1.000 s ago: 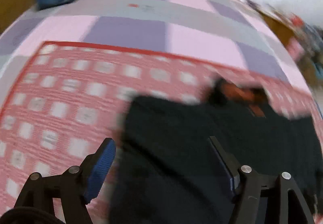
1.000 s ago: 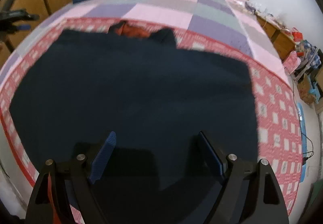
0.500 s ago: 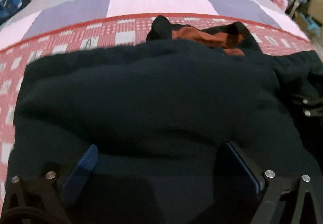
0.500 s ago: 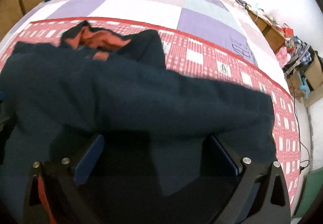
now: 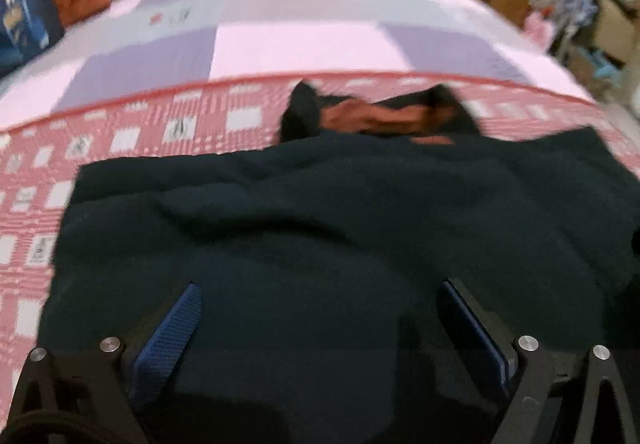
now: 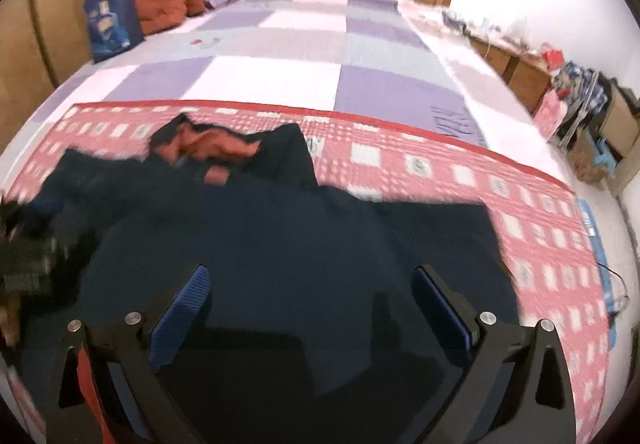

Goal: Fold large clothes

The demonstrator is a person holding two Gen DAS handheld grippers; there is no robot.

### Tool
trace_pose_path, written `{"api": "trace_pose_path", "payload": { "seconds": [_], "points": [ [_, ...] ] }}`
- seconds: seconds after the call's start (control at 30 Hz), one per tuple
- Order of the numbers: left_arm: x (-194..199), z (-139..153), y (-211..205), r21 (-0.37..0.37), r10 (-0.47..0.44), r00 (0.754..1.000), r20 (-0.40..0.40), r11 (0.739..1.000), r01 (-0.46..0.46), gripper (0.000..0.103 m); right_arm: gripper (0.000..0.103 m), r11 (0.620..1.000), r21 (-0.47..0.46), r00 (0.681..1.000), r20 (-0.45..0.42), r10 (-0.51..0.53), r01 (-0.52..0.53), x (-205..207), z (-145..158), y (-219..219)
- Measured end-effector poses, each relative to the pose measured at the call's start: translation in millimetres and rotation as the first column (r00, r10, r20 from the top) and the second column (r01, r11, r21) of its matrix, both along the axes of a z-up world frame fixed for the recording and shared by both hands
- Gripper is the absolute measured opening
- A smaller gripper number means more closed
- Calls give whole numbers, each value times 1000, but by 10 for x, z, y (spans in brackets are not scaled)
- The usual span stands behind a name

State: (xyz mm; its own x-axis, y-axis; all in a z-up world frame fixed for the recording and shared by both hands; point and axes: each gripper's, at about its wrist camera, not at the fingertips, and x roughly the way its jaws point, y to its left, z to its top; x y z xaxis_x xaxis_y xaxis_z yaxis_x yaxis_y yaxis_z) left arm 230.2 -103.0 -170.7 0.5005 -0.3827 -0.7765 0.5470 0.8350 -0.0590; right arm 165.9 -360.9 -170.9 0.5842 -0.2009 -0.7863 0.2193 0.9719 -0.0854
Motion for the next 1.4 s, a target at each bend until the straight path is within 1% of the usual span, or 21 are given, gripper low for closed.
{"api": "trace_pose_path", "payload": {
  "seconds": [0.03, 0.07, 0.1, 0.13, 0.17, 0.2, 0.23, 0.27, 0.3, 0.37, 0.43, 0.5, 0.57, 0.67, 0.8, 0.87, 0.97, 1.1, 1.23, 1.4],
  "points": [
    [-109, 22, 25, -2, -6, 1000, 6, 1000, 6, 98, 103, 1000, 2, 1000, -5, -5, 5, -155, 5, 8],
    [-276, 12, 80, 1, -11, 1000, 6, 1000, 11, 98, 103, 1000, -24, 999, -27, -19, 19, -410, -18, 30],
    [-406, -55, 126, 18, -8, 1000, -10, 1000, 8, 99, 103, 998, -57, 998, -56, -41, 38, -576, -67, 46],
    [-476, -151, 152, 45, -4, 999, -33, 999, 5, 99, 103, 996, -68, 995, -79, -57, 51, -674, -120, 74],
    [-510, -254, 178, 61, 3, 998, -60, 998, 1, 99, 103, 996, -54, 988, -135, -80, 74, -760, -257, 32],
    [-532, -330, 227, 36, 10, 998, -69, 999, -8, 100, 103, 996, -17, 982, -170, -88, 86, -777, -387, -31],
    [-533, -357, 235, 24, 13, 999, -51, 1000, -12, 103, 103, 995, 8, 980, -175, -92, 95, -753, -478, -85],
    [-517, -365, 215, 33, 15, 999, -31, 999, -14, 103, 103, 995, 9, 981, -173, -92, 95, -719, -518, -95],
    [-470, -378, 159, 48, 19, 1000, -12, 999, -18, 103, 103, 997, -8, 985, -153, -82, 82, -590, -562, -115],
    [-341, -383, 87, 44, 43, 999, -19, 998, -42, 103, 103, 997, -12, 989, -133, -71, 70, -340, -611, -170],
    [-194, -392, 43, 43, 78, 997, -28, 996, -76, 103, 103, 998, 0, 989, -134, -68, 69, -72, -649, -283],
    [-25, -407, -48, 58, 104, 994, -32, 993, -102, 103, 103, 997, 9, 987, -140, -78, 80, 172, -668, -386],
    [55, -435, -126, 76, 114, 993, -29, 991, -111, 103, 103, 997, 11, 984, -162, -79, 81, 433, -686, -485],
    [145, -475, -201, 92, 126, 992, -26, 988, -124, 103, 103, 997, 8, 983, -166, -79, 81, 644, -715, -579],
    [226, -482, -255, 114, 157, 987, -44, 982, -151, 103, 103, 995, 28, 976, -198, -87, 95, 889, -782, -690],
    [264, -479, -274, 122, 178, 982, -62, 978, -170, 103, 103, 996, 24, 973, -216, -79, 86, 958, -791, -702],
    [276, -462, -312, 153, 211, 974, -84, 968, -196, 103, 103, 996, 35, 969, -234, -76, 86, 954, -787, -732],
    [279, -447, -321, 176, 254, 960, -117, 957, -232, 103, 103, 994, 28, 970, -226, -96, 105, 892, -758, -696],
    [271, -451, -319, 189, 265, 956, -123, 952, -240, 103, 103, 992, 27, 965, -237, -111, 121, 839, -738, -673],
    [283, -461, -336, 197, 263, 957, -122, 952, -236, 103, 103, 992, 27, 959, -262, -111, 122, 869, -757, -676]
  ]
}}
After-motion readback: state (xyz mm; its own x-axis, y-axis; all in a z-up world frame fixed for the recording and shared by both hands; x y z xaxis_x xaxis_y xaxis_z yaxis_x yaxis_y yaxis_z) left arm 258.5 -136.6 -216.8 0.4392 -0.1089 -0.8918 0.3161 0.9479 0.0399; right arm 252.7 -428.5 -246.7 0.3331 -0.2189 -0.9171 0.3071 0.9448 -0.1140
